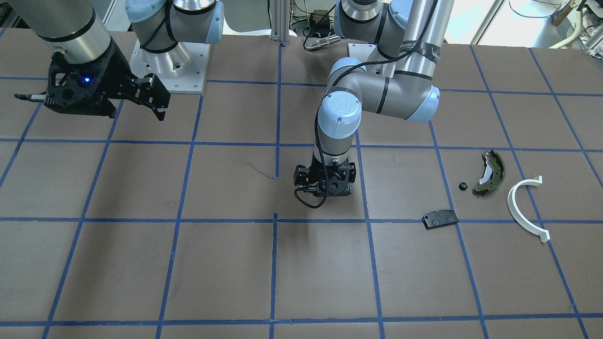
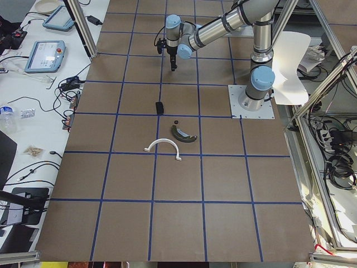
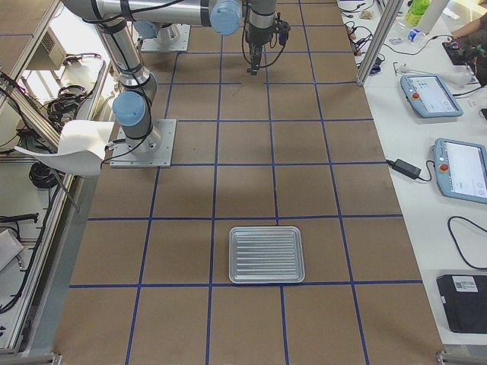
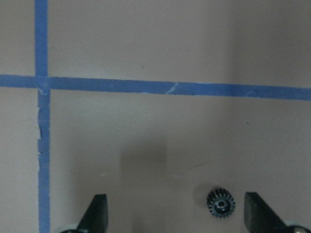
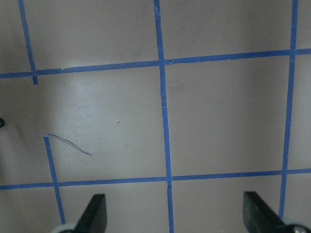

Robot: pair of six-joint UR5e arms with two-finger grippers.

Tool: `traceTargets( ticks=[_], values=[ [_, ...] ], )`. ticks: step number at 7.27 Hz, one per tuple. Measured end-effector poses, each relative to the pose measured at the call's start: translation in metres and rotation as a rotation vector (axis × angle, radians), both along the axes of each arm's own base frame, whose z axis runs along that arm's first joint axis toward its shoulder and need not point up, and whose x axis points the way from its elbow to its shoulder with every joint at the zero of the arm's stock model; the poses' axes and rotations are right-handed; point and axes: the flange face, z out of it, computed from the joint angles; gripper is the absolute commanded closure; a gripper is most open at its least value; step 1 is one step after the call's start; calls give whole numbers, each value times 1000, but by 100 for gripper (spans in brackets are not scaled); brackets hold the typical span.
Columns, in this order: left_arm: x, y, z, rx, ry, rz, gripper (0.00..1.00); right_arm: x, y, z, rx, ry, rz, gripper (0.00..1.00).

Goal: Place bearing gear from tray to pile

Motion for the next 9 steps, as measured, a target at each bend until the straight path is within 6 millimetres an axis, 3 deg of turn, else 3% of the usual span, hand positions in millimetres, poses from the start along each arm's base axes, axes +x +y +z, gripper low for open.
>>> traceTargets(
  ticks=[3, 5, 7, 8, 9],
  values=[
    [-17, 12, -24, 41, -15, -25, 0, 2, 9, 5, -12, 7, 5, 0],
    [-19, 15, -29, 49, -16, -29, 10, 2, 15, 11, -28, 10, 5, 0],
    [-20, 14, -29, 46, -16, -28, 10, 2, 18, 15, -40, 16, -6, 0],
    [-21, 13, -28, 45, -15, -24, 21, 2, 19, 15, -42, 18, -9, 0],
    [-21, 13, -29, 46, -15, -15, 41, 3, 19, 15, -42, 19, -8, 0]
  ],
)
